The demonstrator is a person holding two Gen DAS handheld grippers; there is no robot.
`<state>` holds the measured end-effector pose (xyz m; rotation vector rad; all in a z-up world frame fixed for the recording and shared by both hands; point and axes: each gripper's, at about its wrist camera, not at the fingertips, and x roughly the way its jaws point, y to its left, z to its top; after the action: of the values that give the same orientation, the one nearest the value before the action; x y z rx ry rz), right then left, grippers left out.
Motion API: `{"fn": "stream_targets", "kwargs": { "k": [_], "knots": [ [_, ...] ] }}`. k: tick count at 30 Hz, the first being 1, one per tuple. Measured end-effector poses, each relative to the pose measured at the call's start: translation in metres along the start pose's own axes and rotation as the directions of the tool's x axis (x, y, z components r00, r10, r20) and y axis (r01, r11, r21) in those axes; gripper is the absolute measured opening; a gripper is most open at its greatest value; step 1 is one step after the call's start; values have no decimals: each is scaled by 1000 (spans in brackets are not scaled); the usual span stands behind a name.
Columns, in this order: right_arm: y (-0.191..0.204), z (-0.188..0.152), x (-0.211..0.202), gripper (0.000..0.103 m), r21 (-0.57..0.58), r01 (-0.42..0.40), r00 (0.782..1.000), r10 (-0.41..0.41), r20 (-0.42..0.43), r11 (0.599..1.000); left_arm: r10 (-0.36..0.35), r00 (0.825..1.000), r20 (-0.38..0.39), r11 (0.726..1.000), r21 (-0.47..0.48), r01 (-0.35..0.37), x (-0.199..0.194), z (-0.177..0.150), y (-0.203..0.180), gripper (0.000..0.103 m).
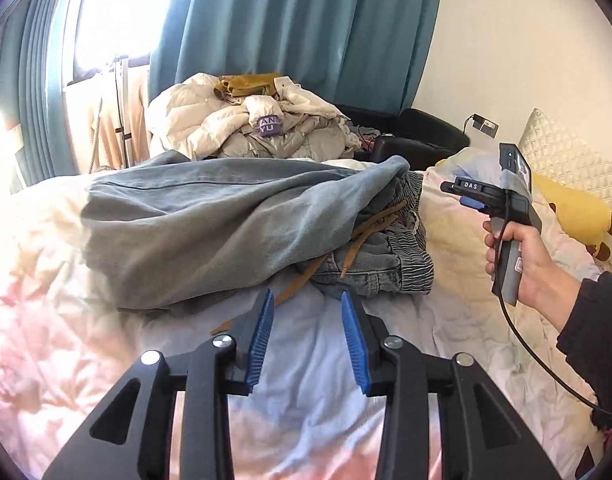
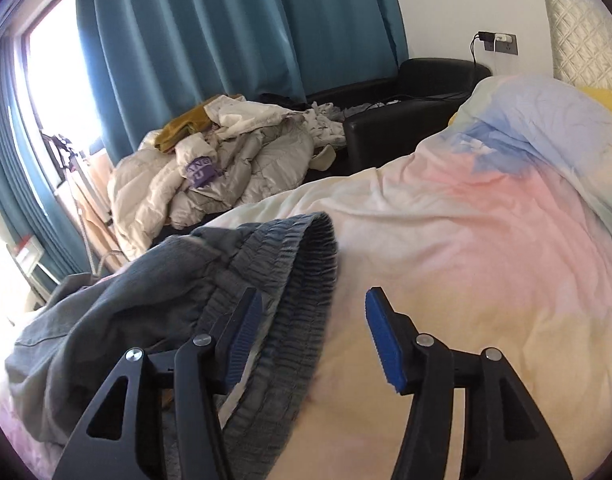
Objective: Fold clothes
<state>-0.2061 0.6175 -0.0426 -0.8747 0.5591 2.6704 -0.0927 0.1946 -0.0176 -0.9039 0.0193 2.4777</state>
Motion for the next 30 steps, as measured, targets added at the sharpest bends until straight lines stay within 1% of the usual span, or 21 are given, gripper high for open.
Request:
{"fn": "stream_targets", "kwargs": {
  "k": [2, 5, 6, 8, 11, 13, 16, 17, 18, 19, 21, 22, 24, 26, 28, 30],
  "knots": [
    [11, -16, -21, 60, 14, -59, 998, 59, -18, 998, 33, 999, 10, 999, 14, -33, -28, -3, 5, 40],
    [37, -43, -42, 60, 31, -152, 986, 153, -61, 988, 87, 996, 8, 996, 13, -87, -64, -16, 16, 41],
    [47, -53, -48, 61, 37, -170, 982, 173, -72, 985, 99, 995, 2, 995, 9, -99, -73, -20, 21, 41],
    [67, -71, -54, 70, 30, -185, 977, 187, -98, 982, 116, 993, -1, 993, -2, -116, -94, -29, 30, 41],
    [92, -93, -55, 71, 0, -152, 978, 151, -141, 988, 131, 991, 10, 991, -25, -131, -116, -41, 44, 41],
    [100, -105, -53, 71, 8, -102, 982, 102, -159, 995, 133, 991, 20, 990, -43, -132, -121, -44, 53, 41],
    [104, -122, -53, 71, 82, 2, 983, 13, -183, 997, 127, 991, 30, 989, -75, -124, -124, -47, 67, 41],
    [103, -127, -55, 71, 140, 25, 982, 2, -188, 990, 115, 993, 30, 990, -89, -112, -123, -47, 71, 41],
    [101, -133, -57, 71, 218, 9, 982, 32, -186, 976, 105, 994, 29, 990, -100, -102, -121, -47, 76, 41],
    [98, -139, -57, 71, 297, -22, 980, 80, -182, 955, 97, 995, 30, 990, -106, -94, -118, -47, 79, 41],
    [96, -152, -54, 71, 419, -50, 970, 144, -194, 906, 88, 996, 31, 990, -110, -84, -113, -48, 86, 41],
    [95, -157, -49, 71, 463, -53, 965, 164, -203, 885, 84, 996, 27, 990, -116, -80, -109, -50, 89, 41],
    [93, -165, -37, 71, 539, -78, 954, 219, -204, 839, 65, 998, 13, 988, -138, -63, -102, -53, 98, 41],
    [89, -169, -25, 71, 606, -97, 949, 258, -183, 789, 59, 998, 1, 986, -155, -59, -95, -56, 104, 41],
    [88, -170, -14, 71, 646, -131, 946, 290, -145, 752, 56, 998, -11, 985, -165, -57, -89, -60, 110, 41],
    [88, -172, -2, 71, 679, -146, 943, 309, -125, 720, 49, 998, -26, 983, -176, -53, -82, -62, 116, 41]
  ]
}}
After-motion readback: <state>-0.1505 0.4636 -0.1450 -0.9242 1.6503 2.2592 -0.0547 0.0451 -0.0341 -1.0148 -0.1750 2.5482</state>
